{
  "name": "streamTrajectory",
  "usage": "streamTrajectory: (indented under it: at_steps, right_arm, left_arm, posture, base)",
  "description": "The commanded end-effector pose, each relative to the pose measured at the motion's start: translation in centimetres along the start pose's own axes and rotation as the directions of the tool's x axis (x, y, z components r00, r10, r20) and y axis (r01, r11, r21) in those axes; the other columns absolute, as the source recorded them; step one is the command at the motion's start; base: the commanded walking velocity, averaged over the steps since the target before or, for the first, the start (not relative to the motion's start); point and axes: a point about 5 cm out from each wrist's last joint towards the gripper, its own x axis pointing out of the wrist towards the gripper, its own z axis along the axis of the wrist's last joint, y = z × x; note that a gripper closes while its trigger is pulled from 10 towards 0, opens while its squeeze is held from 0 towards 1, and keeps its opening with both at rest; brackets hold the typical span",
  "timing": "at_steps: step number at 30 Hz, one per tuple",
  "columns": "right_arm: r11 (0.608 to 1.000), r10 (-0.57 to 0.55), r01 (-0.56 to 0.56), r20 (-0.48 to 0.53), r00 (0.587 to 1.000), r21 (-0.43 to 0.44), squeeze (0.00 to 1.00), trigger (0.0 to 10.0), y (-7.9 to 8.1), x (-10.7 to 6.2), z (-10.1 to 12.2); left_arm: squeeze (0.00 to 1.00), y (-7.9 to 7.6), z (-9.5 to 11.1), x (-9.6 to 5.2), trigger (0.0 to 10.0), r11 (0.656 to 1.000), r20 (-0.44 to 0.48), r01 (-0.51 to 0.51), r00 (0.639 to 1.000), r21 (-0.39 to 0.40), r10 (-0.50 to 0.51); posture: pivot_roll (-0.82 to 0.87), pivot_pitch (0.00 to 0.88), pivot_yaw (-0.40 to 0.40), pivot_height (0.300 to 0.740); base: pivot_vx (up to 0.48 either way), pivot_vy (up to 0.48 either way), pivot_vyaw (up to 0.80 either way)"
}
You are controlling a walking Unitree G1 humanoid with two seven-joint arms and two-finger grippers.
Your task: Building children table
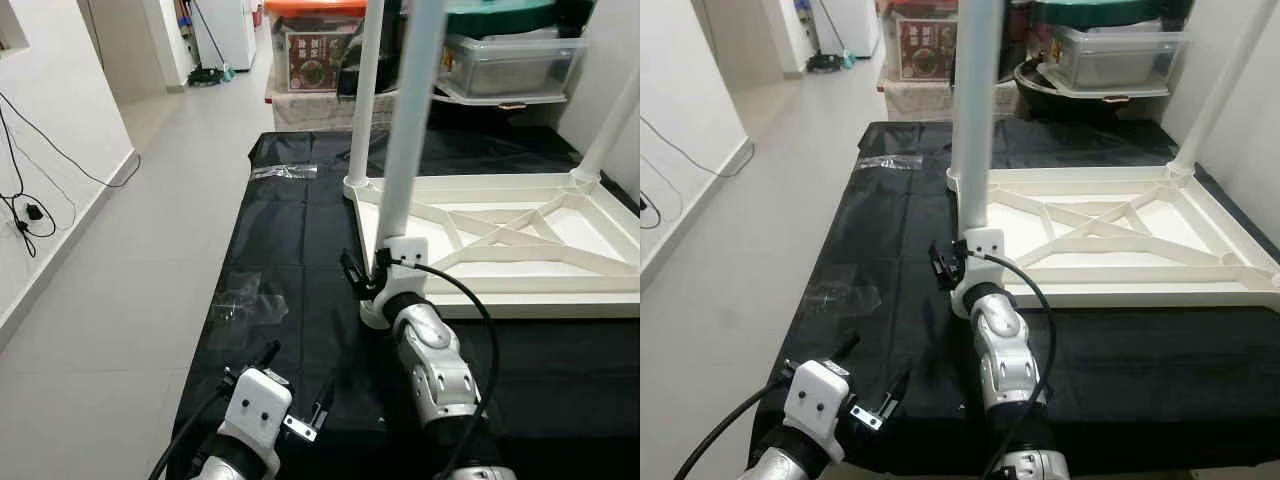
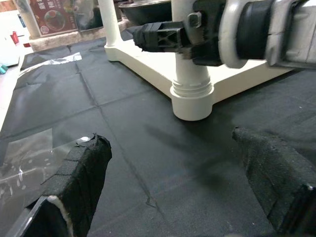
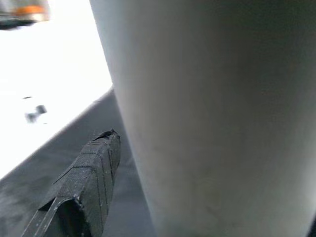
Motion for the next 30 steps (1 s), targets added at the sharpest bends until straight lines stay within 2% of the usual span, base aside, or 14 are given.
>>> streamTrajectory:
  at_steps: [1, 2, 3, 5, 6, 15, 16, 20, 21, 25, 26, 27, 29, 30]
  right_arm:
    - [0.938, 0.343, -0.338, -0.069, 0.937, 0.083, 0.0, 10.0, 1.6, 0.4, -0.3]
    - [0.826, 0.56, -0.547, -0.087, 0.824, 0.136, 0.0, 10.0, 1.8, -0.3, 0.2]
    - [0.826, 0.56, -0.547, -0.087, 0.824, 0.136, 0.0, 10.0, 1.8, -0.3, 0.2]
    - [0.613, 0.79, -0.774, -0.094, 0.606, 0.157, 0.0, 10.0, 2.0, -1.7, 1.2]
    - [0.563, 0.826, -0.812, -0.086, 0.556, 0.153, 0.0, 10.0, 2.0, -2.0, 1.5]
    - [0.48, 0.877, -0.869, -0.076, 0.474, 0.118, 0.0, 10.0, 3.0, 0.4, 2.4]
    - [0.495, 0.868, -0.863, -0.095, 0.487, 0.097, 0.0, 4.0, 3.4, 0.9, 2.2]
    - [0.495, 0.868, -0.863, -0.095, 0.487, 0.097, 0.0, 4.0, 3.4, 0.9, 2.2]
    - [0.489, 0.87, -0.869, -0.113, 0.479, 0.079, 0.0, 0.0, 4.0, 1.0, 1.8]
    - [0.616, 0.783, -0.783, -0.181, 0.595, 0.089, 0.0, 0.0, 4.5, 0.8, -0.1]
    - [0.616, 0.783, -0.783, -0.181, 0.595, 0.089, 0.0, 0.0, 4.5, 0.8, -0.1]
    - [0.68, 0.728, -0.728, -0.192, 0.658, 0.08, 0.0, 0.0, 4.3, 0.7, -0.5]
    - [0.68, 0.728, -0.728, -0.192, 0.658, 0.08, 0.0, 0.0, 4.3, 0.7, -0.5]
    - [0.751, 0.654, -0.658, -0.191, 0.732, 0.048, 0.0, 0.0, 4.0, 0.6, -0.7]
  left_arm:
    - [0.0, 0.1, -0.4, -0.2, 10.0, 1.0, -0.014, -0.001, 1.0, -0.005, 0.001]
    - [0.0, 0.1, -0.4, -0.2, 10.0, 1.0, -0.014, -0.001, 1.0, -0.004, 0.001]
    - [0.0, 0.1, -0.4, -0.2, 10.0, 1.0, -0.014, -0.001, 1.0, -0.004, 0.001]
    - [0.0, 0.1, -0.4, -0.1, 10.0, 1.0, -0.013, 0.001, 1.0, -0.003, -0.001]
    - [0.0, 0.1, -0.4, -0.1, 10.0, 1.0, -0.013, 0.001, 1.0, -0.003, -0.001]
    - [0.0, 0.1, -0.4, -0.1, 10.0, 1.0, -0.013, -0.003, 1.0, 0.0, 0.003]
    - [0.0, 0.1, -0.4, -0.2, 10.0, 1.0, -0.014, -0.003, 1.0, 0.0, 0.003]
    - [0.0, 0.1, -0.4, -0.2, 10.0, 1.0, -0.014, -0.003, 1.0, 0.0, 0.003]
    - [0.0, 0.1, -0.4, -0.2, 10.0, 1.0, -0.014, -0.005, 1.0, 0.0, 0.005]
    - [0.0, 0.1, -0.4, -0.2, 10.0, 1.0, -0.013, -0.007, 1.0, -0.004, 0.007]
    - [0.0, 0.1, -0.4, -0.2, 10.0, 1.0, -0.013, -0.007, 1.0, -0.004, 0.007]
    - [0.0, 0.1, -0.4, -0.2, 10.0, 1.0, -0.013, -0.007, 1.0, -0.005, 0.007]
    - [0.0, 0.1, -0.4, -0.2, 10.0, 1.0, -0.013, -0.007, 1.0, -0.005, 0.007]
    - [0.0, 0.0, -0.4, -0.2, 10.0, 1.0, -0.013, -0.005, 1.0, -0.006, 0.005]
  posture:
    - [-0.04, 0.044, 0.003, 0.74]
    - [-0.04, 0.044, 0.003, 0.74]
    - [-0.04, 0.044, 0.003, 0.74]
    - [-0.04, 0.044, 0.003, 0.74]
    - [-0.04, 0.044, 0.003, 0.74]
    - [-0.04, 0.044, 0.003, 0.74]
    - [-0.01, 0.04, 0.003, 0.74]
    - [-0.01, 0.04, 0.003, 0.74]
    - [-0.01, 0.042, 0.002, 0.74]
    - [-0.02, 0.043, -0.002, 0.74]
    - [-0.02, 0.043, -0.002, 0.74]
    - [-0.02, 0.043, -0.002, 0.74]
    - [-0.02, 0.043, -0.002, 0.74]
    - [-0.02, 0.043, -0.002, 0.74]
  base:
    - [0.0, 0.0, 0.0]
    - [0.0, 0.0, 0.0]
    - [0.0, 0.0, 0.0]
    - [0.0, 0.0, 0.0]
    - [0.0, 0.0, 0.0]
    - [0.0, 0.0, 0.0]
    - [0.0, 0.0, 0.0]
    - [0.0, 0.0, 0.0]
    - [0.0, 0.0, 0.0]
    - [0.0, 0.0, 0.0]
    - [0.0, 0.0, 0.0]
    - [0.0, 0.0, 0.0]
    - [0.0, 0.0, 0.0]
    - [0.0, 0.0, 0.0]
